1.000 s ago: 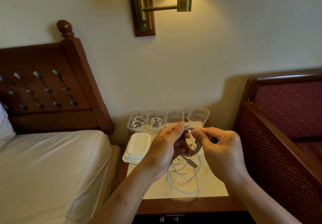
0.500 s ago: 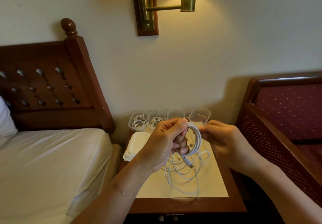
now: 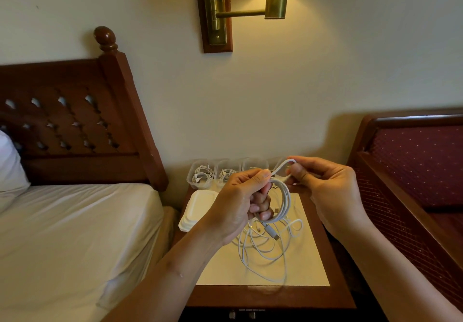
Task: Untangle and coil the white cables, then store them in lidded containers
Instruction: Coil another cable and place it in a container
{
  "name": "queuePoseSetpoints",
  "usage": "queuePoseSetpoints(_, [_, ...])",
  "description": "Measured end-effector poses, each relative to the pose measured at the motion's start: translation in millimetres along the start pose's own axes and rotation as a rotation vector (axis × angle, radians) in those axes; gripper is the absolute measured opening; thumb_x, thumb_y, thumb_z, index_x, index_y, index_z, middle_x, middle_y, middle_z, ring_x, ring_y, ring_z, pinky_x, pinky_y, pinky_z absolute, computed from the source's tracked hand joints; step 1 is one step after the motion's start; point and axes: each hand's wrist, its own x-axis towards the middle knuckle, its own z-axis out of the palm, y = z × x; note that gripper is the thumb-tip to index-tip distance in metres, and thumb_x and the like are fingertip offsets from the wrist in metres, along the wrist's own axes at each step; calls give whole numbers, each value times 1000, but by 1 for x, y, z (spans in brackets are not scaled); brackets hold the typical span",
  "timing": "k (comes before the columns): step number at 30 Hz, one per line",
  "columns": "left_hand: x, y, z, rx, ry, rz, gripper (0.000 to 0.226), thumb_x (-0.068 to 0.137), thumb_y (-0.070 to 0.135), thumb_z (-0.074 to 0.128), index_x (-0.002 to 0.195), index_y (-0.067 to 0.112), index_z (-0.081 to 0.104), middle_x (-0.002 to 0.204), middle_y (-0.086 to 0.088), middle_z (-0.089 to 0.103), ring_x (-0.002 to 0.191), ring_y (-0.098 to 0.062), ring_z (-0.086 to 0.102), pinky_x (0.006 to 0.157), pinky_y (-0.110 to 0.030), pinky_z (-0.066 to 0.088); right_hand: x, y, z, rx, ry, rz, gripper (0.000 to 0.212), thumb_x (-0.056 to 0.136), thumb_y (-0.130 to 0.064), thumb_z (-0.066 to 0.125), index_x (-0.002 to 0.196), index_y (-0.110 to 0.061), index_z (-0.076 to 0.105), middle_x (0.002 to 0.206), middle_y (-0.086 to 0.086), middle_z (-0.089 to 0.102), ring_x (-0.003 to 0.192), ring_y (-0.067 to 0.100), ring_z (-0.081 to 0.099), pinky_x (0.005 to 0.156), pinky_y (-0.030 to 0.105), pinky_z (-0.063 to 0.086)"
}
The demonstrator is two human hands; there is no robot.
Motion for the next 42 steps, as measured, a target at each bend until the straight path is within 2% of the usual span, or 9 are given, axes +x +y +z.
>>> queuePoseSetpoints(7, [3,-7,1,-1,58,-23,40,107,23,49,69,12,55,65,-7,16,53,-16,23,52,-30,35,-20,7,9,80,-57,182,40,81,-9,75,119,-10,61,92,23,77,82,43,75,70,49,62])
queuePoseSetpoints(11, [3,-11,2,-25,92,-18,46,108,21,49,66,20,67,61,-2,19,54,-17,22,53,-31,33,-22,7,7,107,-37,186,17,95,-7,65,110,-4,71,92,23,77,81,44,73,72,51,62])
queuePoseSetpoints(14, [5,-15,0,-36,138,-31,42,108,22,49,72,21,71,63,-4,23,56,-20,25,51,-29,35,-24,7,6,67,-68,186,19,102,-6,57,108,-4,74,96,21,77,90,41,74,80,54,61])
queuePoseSetpoints(23, [6,-18,3,-21,176,-13,37,108,24,48,74,12,55,70,-14,17,59,-24,21,51,-30,37,-22,9,11,-38,-23,129,19,96,-1,66,112,-10,69,84,14,78,77,33,77,64,35,62])
queuePoseSetpoints(27, [5,-16,6,-1,201,14,41,108,18,48,69,15,61,59,-3,28,54,-18,29,48,-26,37,-30,7,13,-29,-35,12,22,96,7,61,111,-9,61,80,17,77,71,39,75,60,36,62])
queuePoseSetpoints(30, [7,-17,3,19,222,33,48,108,18,48,64,21,66,58,-2,35,54,-18,34,50,-28,38,-36,8,11,-82,-145,-111,21,98,9,57,104,-10,64,84,17,75,77,40,74,69,48,64])
queuePoseSetpoints(33, [10,-18,-1,41,263,29,35,108,18,49,86,17,76,73,-16,51,67,-29,48,63,-36,45,-40,10,11,-196,-234,-185,27,93,2,71,109,-20,71,94,10,75,81,31,77,74,44,64])
queuePoseSetpoints(39, [10,-19,3,120,253,36,38,109,22,47,86,16,76,72,-14,47,61,-22,46,56,-32,41,-31,27,13,-443,-123,-334,31,87,-4,80,100,-32,79,101,-11,74,96,17,74,77,37,64])
queuePoseSetpoints(42, [12,-19,1,173,283,46,34,109,26,48,91,11,74,73,-14,49,61,-25,46,55,-33,43,-29,32,14,-658,0,-458,29,82,-12,85,94,-38,79,120,-14,58,117,16,56,85,37,53])
